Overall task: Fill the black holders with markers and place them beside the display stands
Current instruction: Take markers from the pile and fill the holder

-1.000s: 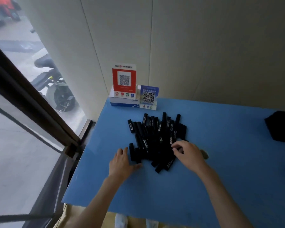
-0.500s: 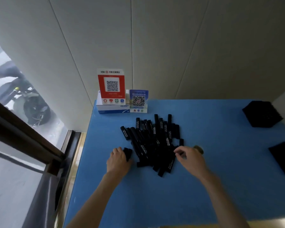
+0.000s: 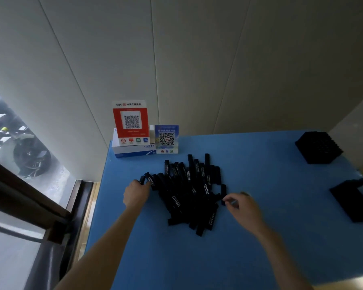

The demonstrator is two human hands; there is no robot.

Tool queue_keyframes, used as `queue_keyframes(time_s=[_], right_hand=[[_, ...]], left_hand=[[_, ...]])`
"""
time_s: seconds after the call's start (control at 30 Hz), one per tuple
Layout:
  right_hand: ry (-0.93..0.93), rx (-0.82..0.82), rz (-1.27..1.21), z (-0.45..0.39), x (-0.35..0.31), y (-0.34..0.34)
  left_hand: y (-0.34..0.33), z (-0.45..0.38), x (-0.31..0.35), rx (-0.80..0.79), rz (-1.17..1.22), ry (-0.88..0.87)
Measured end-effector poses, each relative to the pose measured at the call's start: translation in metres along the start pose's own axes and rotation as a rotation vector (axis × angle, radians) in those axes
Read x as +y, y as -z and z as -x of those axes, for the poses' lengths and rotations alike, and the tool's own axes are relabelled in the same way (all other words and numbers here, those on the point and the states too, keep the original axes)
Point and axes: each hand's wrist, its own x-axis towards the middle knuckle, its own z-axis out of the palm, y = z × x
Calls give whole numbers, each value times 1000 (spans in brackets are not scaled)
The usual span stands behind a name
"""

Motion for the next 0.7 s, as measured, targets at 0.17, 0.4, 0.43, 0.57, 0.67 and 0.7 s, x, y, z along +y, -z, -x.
queue_keyframes(time_s=[0.17, 0.4, 0.43, 0.57, 0.67, 0.7], right_hand=[[-12, 0, 4, -5, 15, 3], [-77, 8, 2, -27, 21, 0], [-95, 11, 8, -30, 21, -1], [-178, 43, 32, -48, 20, -7], [-251, 36, 48, -65, 20, -16], [-273, 17, 70, -70, 19, -19]], left_hand=[[-4, -20, 9, 9, -99, -9], [1, -20, 19, -17, -318, -64], [2, -19, 18, -21, -356, -74], [5, -14, 5, 8, -307, -84], [9, -9, -3, -60, 156, -20], [11, -6, -5, -120, 363, 30]])
